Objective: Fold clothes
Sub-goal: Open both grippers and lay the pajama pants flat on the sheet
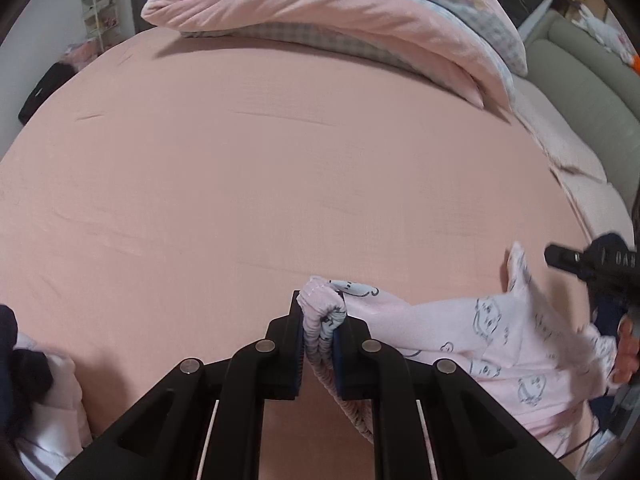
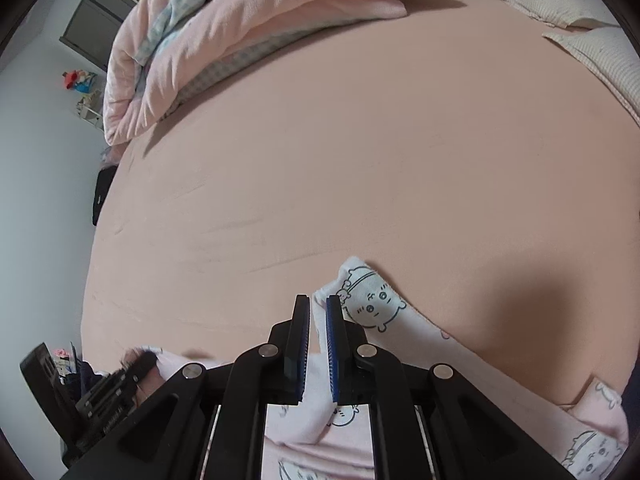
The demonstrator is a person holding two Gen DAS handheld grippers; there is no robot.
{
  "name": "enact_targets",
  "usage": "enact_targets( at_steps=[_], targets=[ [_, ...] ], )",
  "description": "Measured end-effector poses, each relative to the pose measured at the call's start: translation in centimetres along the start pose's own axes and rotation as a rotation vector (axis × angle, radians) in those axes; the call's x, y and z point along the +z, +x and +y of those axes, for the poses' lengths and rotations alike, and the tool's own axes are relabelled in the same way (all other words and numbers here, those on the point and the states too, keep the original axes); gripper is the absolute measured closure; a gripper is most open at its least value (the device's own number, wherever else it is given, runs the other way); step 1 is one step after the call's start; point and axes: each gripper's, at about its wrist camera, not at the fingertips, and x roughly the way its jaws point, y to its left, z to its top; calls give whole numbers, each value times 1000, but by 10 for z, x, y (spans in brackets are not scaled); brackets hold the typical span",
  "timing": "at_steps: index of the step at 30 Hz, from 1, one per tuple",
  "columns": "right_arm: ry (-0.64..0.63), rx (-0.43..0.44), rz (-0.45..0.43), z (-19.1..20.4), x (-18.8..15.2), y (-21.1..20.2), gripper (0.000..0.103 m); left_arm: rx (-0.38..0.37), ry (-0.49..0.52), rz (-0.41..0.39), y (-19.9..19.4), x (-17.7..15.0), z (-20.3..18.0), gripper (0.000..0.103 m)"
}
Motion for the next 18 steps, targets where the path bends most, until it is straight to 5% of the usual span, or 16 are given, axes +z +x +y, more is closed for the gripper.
enact_targets(
  at_steps=[5, 6, 7, 8, 9, 14, 18],
  targets=[
    [-22, 13, 18, 9, 0, -8, 93, -63, -44, 66, 18, 12, -24, 88],
    [-22, 14, 31, 10, -1, -9, 86, -56, -42, 73, 14, 8, -22, 76],
    [-20, 12, 33, 12, -2, -11, 64, -50, -40, 79, 10, 3, -19, 65],
    [-17, 9, 31, 14, -3, -12, 39, -58, -47, 74, 9, 3, -19, 35],
    [-14, 5, 29, 16, -3, -14, 32, -67, -55, 69, 7, 3, -19, 16],
    [-15, 40, 17, 19, -14, -38, 30, -187, -183, 61, -17, -16, -6, 16],
    [-10, 30, -6, 17, -25, -60, 30, -198, -197, 56, -38, -33, -7, 16]
  ],
)
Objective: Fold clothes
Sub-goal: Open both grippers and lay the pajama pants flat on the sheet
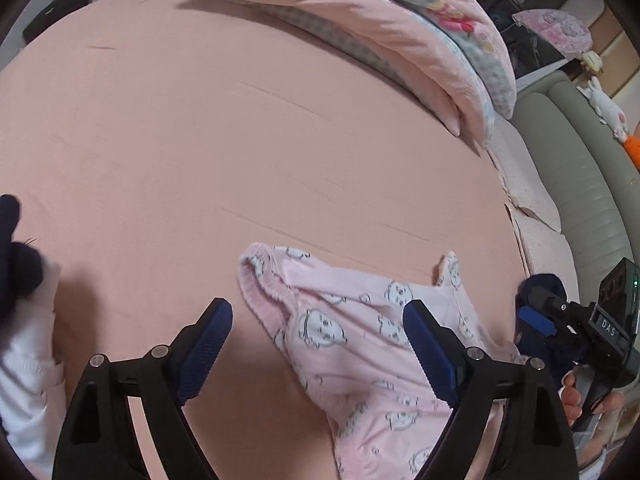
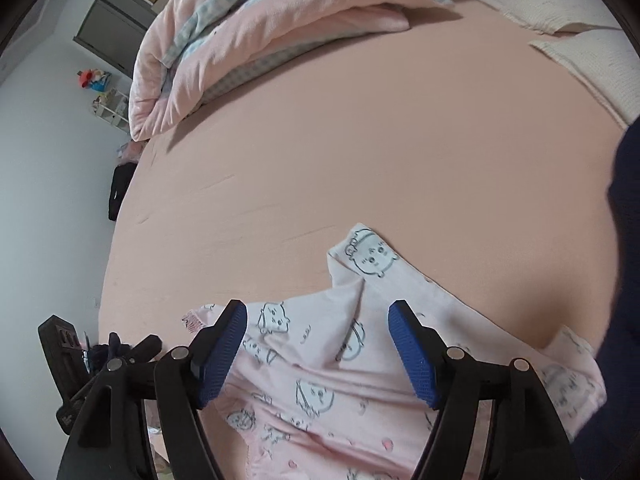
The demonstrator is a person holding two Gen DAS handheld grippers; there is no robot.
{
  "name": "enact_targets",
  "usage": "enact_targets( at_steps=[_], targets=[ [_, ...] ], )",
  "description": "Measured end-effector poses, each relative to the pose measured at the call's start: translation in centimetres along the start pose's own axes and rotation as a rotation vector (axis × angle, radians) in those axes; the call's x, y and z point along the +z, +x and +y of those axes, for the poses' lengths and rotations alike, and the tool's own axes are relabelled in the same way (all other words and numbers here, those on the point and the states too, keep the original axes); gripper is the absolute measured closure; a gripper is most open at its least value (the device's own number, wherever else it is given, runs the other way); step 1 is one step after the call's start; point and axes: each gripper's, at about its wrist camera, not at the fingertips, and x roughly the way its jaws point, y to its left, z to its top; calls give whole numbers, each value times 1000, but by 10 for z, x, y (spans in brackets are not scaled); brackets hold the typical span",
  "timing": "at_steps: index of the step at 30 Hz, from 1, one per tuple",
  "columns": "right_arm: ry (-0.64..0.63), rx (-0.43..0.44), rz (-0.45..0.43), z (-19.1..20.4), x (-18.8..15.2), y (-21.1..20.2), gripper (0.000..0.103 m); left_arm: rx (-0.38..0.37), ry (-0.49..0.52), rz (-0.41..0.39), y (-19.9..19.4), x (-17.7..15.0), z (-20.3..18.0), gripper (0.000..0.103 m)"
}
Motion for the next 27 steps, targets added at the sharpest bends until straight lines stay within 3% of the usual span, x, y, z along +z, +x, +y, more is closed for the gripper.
enact_targets(
  at_steps=[2, 5, 16, 27],
  targets=[
    [6, 2, -8, 0, -5, -9, 30, 9, 24, 0, -1, -5, -8, 16],
    [19, -5, -18, 0, -14, -22, 30, 10, 57, -12, -38, -22, -1, 16],
    [35, -52, -48, -15, -63, -71, 30, 15, 108, 7, -53, -59, -9, 16],
    [98, -88, -45, -53, -92, -88, 30, -2, 169, 60, -44, -99, -17, 16]
  ],
)
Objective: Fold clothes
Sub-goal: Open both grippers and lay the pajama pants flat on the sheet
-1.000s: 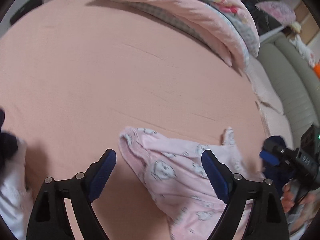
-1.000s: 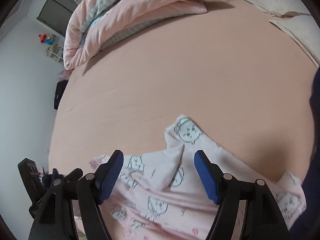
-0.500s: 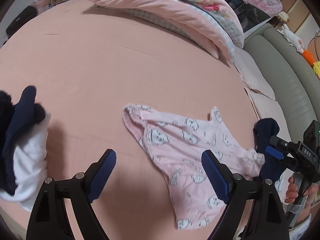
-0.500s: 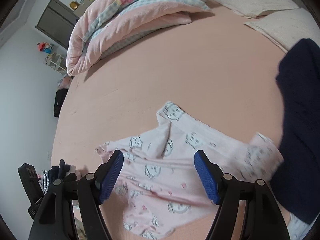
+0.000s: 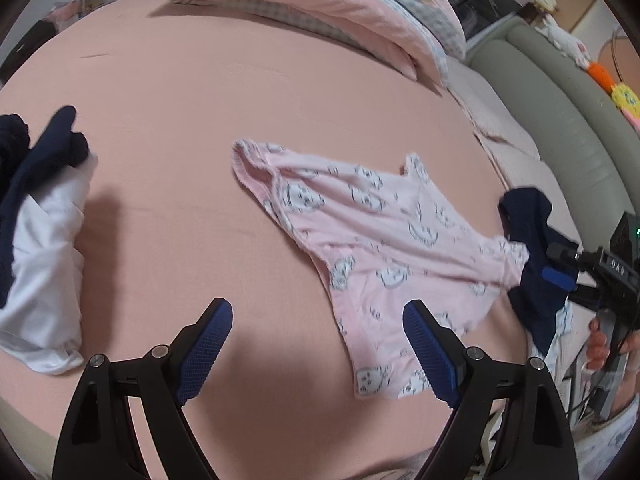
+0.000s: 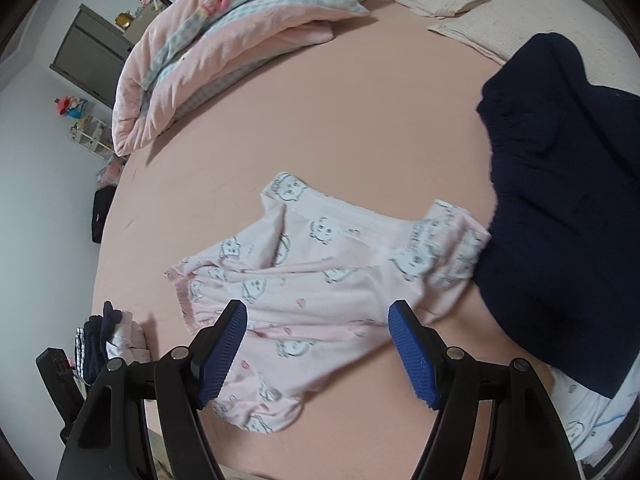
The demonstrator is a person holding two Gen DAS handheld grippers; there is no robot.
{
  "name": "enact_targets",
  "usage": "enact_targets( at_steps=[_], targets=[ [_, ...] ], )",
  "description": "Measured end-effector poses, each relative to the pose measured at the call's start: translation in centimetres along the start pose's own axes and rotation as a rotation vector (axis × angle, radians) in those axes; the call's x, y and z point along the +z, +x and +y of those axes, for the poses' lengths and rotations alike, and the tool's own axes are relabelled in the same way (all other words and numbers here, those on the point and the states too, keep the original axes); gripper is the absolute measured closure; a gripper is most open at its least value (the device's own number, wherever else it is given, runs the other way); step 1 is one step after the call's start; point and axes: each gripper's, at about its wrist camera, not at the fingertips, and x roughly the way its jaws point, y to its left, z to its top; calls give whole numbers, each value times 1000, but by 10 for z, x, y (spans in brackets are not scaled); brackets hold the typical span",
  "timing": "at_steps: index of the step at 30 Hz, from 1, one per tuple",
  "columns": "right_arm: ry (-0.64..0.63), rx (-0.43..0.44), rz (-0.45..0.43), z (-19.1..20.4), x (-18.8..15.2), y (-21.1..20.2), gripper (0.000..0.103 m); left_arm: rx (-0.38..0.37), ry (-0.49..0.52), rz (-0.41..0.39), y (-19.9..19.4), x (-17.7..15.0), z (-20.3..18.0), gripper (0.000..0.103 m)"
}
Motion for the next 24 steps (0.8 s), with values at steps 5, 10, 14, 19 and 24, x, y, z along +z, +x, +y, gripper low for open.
enact_targets(
  at_steps=[5, 10, 14, 19, 24],
  targets=[
    [50, -8, -8, -22, -5, -1, 30, 16, 34, 54, 19, -8, -6, 16],
    [118, -13, -1, -47, -11, 1, 30, 17, 70, 107, 36, -17, -7, 16],
    [160, -17, 17, -62, -18, 10, 30, 18, 101, 143, 49, -30, -9, 16],
    [199, -20, 39, -77, -25, 23, 30, -17, 57, 187, 62, -43, -4, 16],
    [250, -16, 46, -88, -29, 35, 30, -63, 89, 201, 64, -50, -11, 16]
  ],
)
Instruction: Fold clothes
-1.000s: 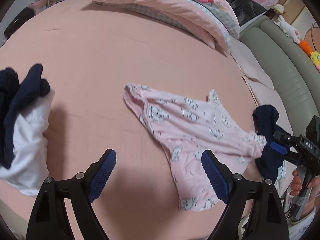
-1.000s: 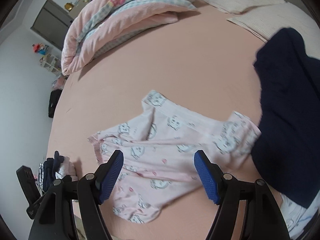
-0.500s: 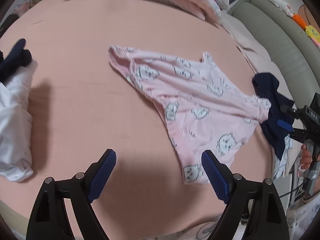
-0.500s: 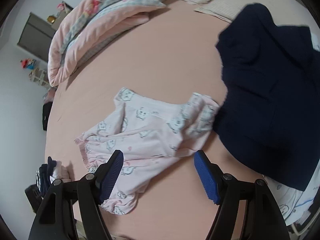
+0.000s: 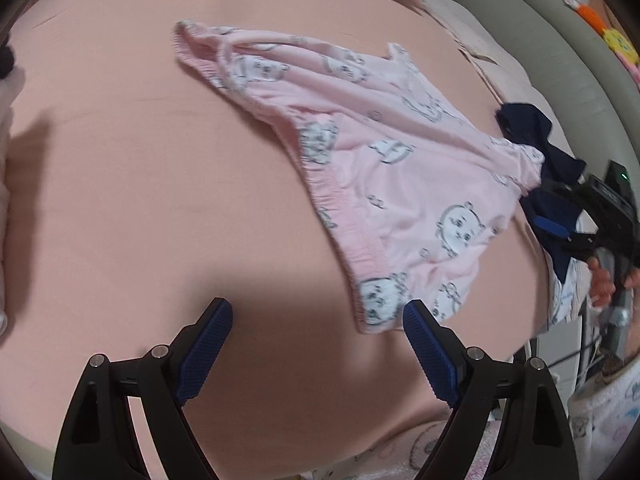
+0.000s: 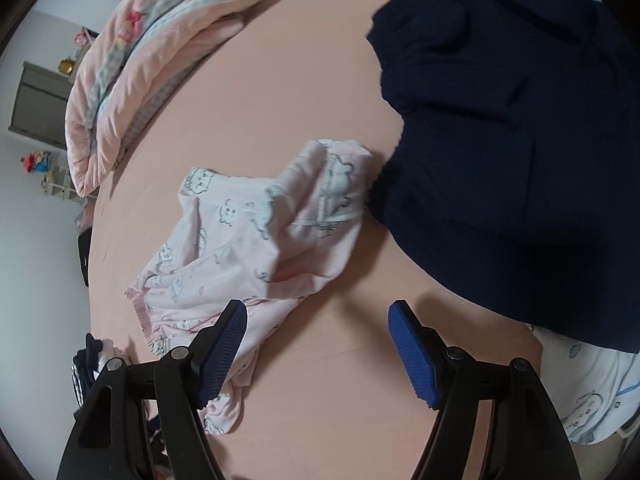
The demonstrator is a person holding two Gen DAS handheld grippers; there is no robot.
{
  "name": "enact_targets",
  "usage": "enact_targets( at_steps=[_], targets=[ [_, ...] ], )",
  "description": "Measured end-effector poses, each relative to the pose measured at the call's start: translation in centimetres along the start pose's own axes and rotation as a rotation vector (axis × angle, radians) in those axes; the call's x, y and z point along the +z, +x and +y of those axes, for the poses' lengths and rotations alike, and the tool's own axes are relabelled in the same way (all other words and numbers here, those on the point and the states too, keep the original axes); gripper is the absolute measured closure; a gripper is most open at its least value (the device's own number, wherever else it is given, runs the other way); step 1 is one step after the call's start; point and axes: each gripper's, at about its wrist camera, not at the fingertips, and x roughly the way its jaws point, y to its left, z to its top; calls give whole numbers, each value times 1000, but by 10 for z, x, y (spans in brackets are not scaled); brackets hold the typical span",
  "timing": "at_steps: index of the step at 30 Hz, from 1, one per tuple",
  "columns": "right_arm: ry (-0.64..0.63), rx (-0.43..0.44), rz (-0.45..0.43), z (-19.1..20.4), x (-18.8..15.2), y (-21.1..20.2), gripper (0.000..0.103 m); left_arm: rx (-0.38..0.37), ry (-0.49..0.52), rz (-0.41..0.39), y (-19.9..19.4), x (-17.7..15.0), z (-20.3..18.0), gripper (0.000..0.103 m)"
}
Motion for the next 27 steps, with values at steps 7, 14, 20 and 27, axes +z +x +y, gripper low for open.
enact_targets(
  at_steps=[7, 14, 20, 27],
  targets=[
    [101, 64, -1, -14, 3, 15, 30, -23, 15, 12, 6, 4, -12, 16],
    [131, 85, -2, -15, 5, 26, 30, -6, 33, 10, 7, 5, -22, 16],
    [111, 103, 3, -2, 7, 30, 30, -12, 37, 12, 10, 6, -27, 16],
    [122, 102, 0, 6, 9, 39, 30, -4, 17, -11, 11, 4, -28, 20]
  ],
)
